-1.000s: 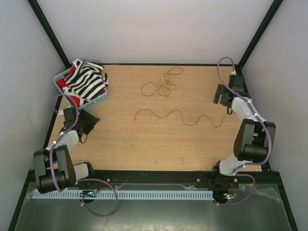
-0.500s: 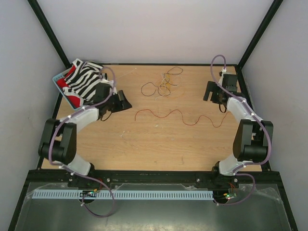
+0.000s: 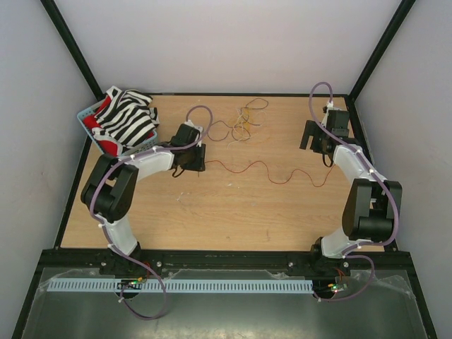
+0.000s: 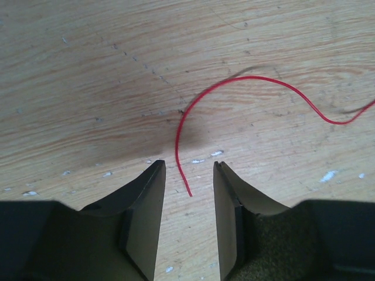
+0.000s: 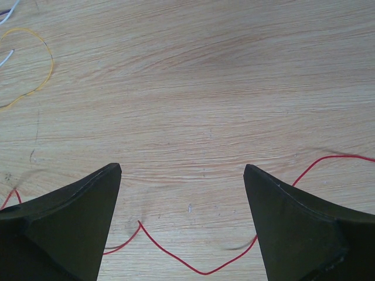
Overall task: Zip-tie the wires
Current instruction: Adjust the cable at the center of the board.
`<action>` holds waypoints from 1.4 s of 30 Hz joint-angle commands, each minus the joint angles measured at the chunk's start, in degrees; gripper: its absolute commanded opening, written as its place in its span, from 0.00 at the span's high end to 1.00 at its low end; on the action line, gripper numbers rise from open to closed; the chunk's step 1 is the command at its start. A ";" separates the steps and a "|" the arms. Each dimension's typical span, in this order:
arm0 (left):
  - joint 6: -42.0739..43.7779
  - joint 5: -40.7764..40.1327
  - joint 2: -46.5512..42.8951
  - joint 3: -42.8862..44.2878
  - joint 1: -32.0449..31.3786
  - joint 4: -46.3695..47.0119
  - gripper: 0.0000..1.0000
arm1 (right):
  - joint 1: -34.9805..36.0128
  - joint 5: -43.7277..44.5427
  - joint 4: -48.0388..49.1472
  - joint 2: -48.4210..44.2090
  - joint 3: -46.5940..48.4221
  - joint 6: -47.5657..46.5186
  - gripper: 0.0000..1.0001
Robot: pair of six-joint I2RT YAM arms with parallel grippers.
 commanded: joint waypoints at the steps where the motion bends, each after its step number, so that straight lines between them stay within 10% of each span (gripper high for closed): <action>1: 2.56 -6.49 2.70 3.50 -1.06 -5.39 0.61 | -0.14 1.14 1.10 -1.81 -0.70 -0.93 0.03; 15: 2.36 -9.19 6.15 4.22 -2.13 -9.25 1.00 | -0.04 2.41 1.10 -1.90 -1.40 -1.61 0.03; 42: -7.56 -2.10 -8.64 -13.67 23.25 -9.79 1.00 | -0.10 -1.19 1.12 -0.05 -0.49 -0.43 0.03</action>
